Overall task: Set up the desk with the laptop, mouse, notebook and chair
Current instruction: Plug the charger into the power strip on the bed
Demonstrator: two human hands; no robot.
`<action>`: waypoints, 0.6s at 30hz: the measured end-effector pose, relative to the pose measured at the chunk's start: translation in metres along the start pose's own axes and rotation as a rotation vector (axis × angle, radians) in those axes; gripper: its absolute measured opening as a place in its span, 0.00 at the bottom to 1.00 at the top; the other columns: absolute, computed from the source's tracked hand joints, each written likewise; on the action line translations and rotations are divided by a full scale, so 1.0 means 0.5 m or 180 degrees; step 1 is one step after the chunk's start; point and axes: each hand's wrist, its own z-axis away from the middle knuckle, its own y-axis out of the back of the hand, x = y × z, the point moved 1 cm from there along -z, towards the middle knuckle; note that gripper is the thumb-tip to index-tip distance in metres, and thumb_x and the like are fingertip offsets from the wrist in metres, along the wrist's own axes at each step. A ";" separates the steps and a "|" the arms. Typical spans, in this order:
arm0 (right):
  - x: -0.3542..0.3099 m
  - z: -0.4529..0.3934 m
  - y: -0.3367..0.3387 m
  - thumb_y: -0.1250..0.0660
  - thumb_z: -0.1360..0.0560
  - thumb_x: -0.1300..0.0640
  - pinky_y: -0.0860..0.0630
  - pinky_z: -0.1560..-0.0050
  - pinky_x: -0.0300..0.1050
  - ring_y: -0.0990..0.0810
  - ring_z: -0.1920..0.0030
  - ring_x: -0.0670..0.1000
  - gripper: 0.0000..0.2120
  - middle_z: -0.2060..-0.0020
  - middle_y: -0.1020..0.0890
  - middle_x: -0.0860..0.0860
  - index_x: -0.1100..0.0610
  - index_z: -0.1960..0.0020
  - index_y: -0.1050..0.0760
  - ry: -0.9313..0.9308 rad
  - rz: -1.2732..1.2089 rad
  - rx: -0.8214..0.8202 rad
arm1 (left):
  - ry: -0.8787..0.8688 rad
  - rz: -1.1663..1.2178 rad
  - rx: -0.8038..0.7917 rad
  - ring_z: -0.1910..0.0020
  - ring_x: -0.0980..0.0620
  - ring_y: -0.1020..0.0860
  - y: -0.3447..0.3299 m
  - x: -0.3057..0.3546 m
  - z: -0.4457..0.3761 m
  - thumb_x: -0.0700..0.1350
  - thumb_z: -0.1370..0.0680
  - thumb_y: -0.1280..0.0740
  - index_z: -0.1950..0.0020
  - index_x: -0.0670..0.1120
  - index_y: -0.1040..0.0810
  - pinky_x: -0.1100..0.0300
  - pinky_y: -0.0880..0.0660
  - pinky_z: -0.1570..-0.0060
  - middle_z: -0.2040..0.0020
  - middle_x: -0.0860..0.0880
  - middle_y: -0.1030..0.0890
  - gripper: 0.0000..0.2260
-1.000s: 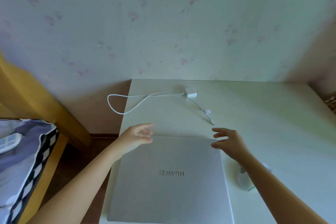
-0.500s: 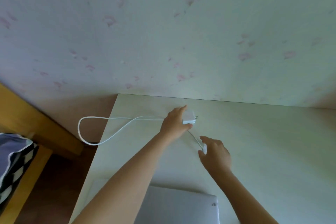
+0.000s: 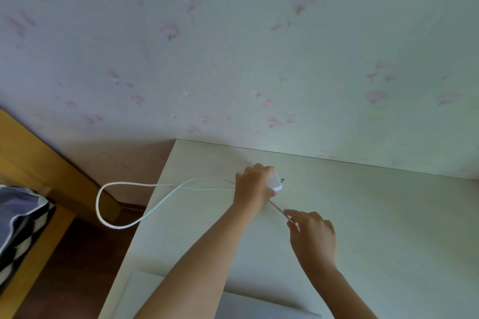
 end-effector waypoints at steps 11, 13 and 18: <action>-0.252 0.050 0.075 0.24 0.34 0.61 0.26 0.61 0.46 0.20 0.67 0.50 0.09 0.67 0.18 0.42 0.48 0.60 0.18 0.0811 -0.0999 0.0680 | -0.0387 0.0697 0.1812 0.50 0.49 0.28 0.282 -0.212 0.231 0.42 0.36 0.22 0.40 0.51 0.23 0.53 0.22 0.61 0.51 0.49 0.25 0.26; -0.352 0.077 0.076 0.27 0.32 0.59 0.27 0.61 0.44 0.21 0.68 0.49 0.06 0.67 0.17 0.41 0.48 0.61 0.19 0.1173 -0.1022 0.0777 | -0.0431 0.0584 0.1964 0.50 0.48 0.28 0.344 -0.284 0.300 0.41 0.36 0.22 0.42 0.49 0.24 0.53 0.22 0.61 0.52 0.48 0.26 0.25; -0.646 0.162 0.044 0.30 0.32 0.60 0.26 0.56 0.44 0.20 0.67 0.49 0.05 0.66 0.16 0.44 0.50 0.61 0.18 0.1943 -0.1090 0.0771 | 0.0056 0.0451 0.2400 0.52 0.49 0.26 0.504 -0.502 0.487 0.40 0.36 0.21 0.46 0.46 0.23 0.68 0.32 0.54 0.53 0.47 0.26 0.22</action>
